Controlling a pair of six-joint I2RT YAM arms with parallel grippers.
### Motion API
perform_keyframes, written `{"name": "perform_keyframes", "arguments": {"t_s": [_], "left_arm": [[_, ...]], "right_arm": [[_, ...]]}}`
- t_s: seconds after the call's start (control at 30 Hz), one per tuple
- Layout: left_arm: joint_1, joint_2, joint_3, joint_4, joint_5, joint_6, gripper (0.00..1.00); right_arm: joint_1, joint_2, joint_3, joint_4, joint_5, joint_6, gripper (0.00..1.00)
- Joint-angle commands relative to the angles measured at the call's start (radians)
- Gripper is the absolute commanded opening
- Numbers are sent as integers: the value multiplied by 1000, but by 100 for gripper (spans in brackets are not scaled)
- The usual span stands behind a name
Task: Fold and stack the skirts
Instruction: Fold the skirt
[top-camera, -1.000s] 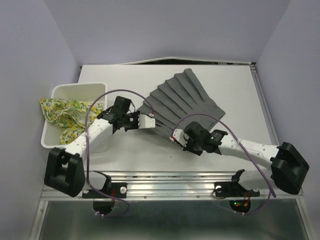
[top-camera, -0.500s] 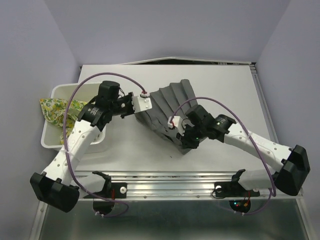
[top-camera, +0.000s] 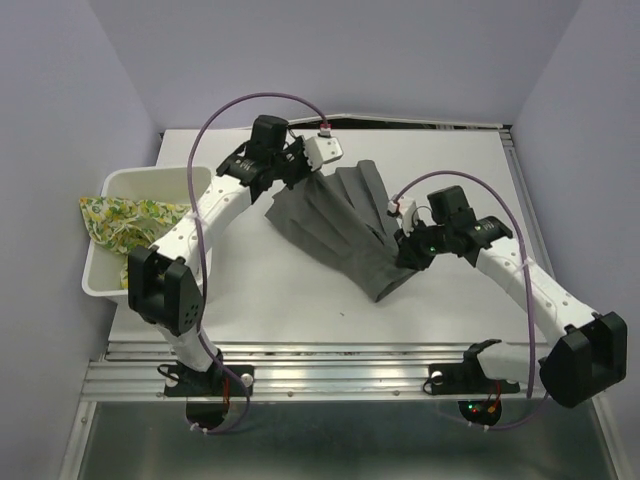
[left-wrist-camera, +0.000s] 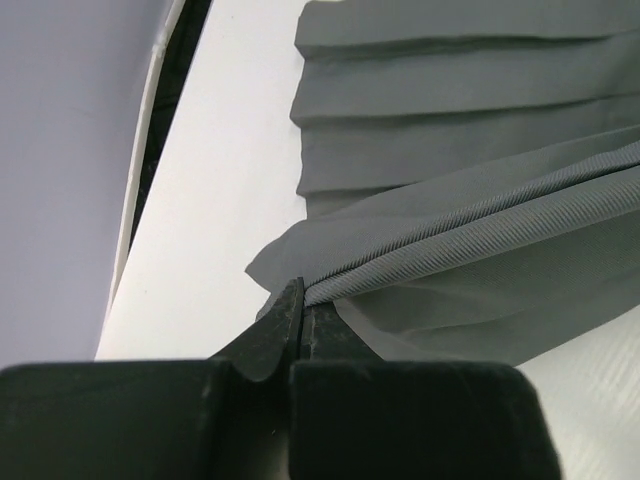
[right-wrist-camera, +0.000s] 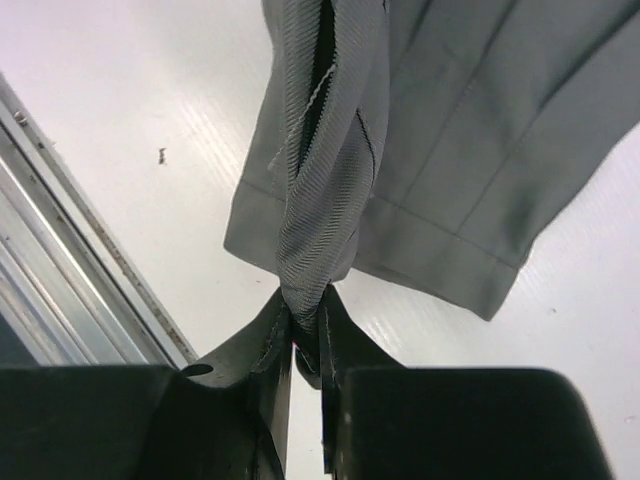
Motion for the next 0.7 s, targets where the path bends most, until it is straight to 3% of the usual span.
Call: {"name": "perform_keyframes", "arguments": {"t_s": [0.0, 0.37, 0.67], "left_arm": [[-21, 35, 138, 131, -59, -48, 0], [-94, 160, 205, 281, -197, -126, 0], [-139, 267, 282, 336, -264, -116, 0]], "right_arm": [[-76, 26, -29, -51, -52, -31, 1], [-260, 147, -20, -48, -159, -33, 1], [-328, 210, -25, -49, -208, -61, 1]]}}
